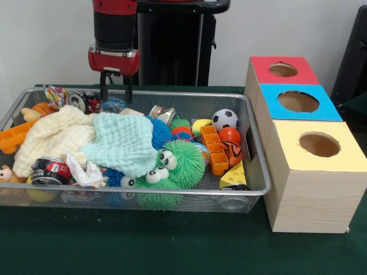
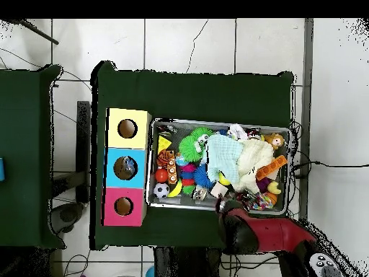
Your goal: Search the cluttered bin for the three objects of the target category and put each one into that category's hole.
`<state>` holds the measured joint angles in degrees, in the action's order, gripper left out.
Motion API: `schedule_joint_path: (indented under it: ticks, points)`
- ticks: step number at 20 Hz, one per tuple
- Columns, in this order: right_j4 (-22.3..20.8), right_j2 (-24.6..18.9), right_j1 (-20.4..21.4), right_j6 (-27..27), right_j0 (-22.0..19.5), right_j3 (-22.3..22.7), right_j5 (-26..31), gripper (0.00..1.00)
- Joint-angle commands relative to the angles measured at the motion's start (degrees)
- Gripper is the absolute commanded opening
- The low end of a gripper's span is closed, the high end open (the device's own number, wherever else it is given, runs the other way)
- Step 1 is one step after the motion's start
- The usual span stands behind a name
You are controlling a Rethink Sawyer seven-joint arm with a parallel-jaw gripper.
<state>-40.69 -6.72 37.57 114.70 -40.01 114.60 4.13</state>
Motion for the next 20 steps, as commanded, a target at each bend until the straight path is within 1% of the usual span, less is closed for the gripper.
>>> schedule_joint_path:
  ticks: [1,4,9,13,14,18,20]
  points:
    - [-4.03,-7.62,-2.95,-3.92,-4.82,0.9,3.37,1.0]
    - [-5.9,-7.92,-3.91,-5.03,-5.77,0.59,3.28,1.0]
    - [-9.85,-10.1,-5.07,-8.61,-7.49,0.47,5.19,1.0]
    - [-12.7,-9.28,-5.53,-7.1,-6.41,0.31,4.32,1.0]
    - [-12.98,-9.22,-5.65,-6.61,-6.22,0.35,4.25,1.0]
    - [-14.24,-6.89,-6.27,-3.46,-3.36,-0.44,2.62,1.0]
    - [-14.36,-6.67,-6.42,-2.61,-2.72,-0.56,2.39,1.0]
